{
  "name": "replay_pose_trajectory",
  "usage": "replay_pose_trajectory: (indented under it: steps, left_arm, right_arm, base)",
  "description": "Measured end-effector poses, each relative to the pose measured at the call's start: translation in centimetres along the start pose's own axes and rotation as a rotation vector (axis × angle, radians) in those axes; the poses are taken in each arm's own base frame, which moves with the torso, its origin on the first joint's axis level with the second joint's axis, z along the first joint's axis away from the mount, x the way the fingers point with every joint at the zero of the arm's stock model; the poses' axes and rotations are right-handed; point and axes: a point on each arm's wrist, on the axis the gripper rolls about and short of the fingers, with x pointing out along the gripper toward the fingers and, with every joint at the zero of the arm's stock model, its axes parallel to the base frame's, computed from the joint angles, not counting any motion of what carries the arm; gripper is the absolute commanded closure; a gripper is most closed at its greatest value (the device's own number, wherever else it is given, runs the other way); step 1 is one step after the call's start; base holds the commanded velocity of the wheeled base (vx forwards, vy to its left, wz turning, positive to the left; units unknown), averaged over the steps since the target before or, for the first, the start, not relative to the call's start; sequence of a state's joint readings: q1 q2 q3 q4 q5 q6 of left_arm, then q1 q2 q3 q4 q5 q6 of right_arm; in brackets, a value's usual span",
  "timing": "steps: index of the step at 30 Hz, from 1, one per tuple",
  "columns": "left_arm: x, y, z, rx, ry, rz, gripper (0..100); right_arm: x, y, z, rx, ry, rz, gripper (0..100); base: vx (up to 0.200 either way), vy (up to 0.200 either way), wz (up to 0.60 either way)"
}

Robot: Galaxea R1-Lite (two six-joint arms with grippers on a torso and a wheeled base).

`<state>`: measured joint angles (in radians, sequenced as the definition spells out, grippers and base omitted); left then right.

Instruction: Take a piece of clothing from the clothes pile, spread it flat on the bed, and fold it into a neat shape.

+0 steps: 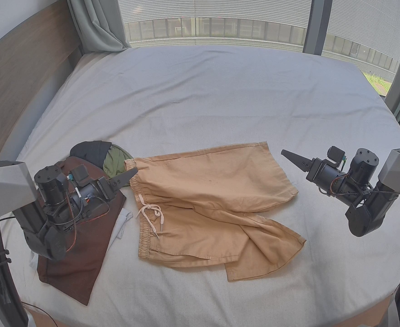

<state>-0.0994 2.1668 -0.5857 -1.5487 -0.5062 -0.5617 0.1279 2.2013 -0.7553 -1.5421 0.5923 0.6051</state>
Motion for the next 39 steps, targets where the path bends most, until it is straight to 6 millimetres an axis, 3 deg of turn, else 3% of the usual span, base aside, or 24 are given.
replay_pose_trajectory:
  steps: [8, 17, 39]
  left_arm:
    - [-4.8, -2.9, 1.0, 0.052, 0.076, -0.123, 0]
    - [-6.5, -3.8, 1.1, 0.197, 0.089, -0.163, 0]
    - [-7.2, -3.2, -0.8, 0.246, 0.161, -0.164, 0]
  right_arm:
    - [-2.0, 3.9, -0.9, -0.037, 0.059, 0.032, 0]
    - [-4.5, 6.7, -1.8, -0.045, 0.113, 0.042, 0]
    - [-6.9, 6.7, -3.3, 0.001, 0.179, -0.017, 0]
  base:
    - [0.000, 0.000, 0.00]
    - [0.000, 0.000, 0.00]
    - [0.000, 0.000, 0.00]
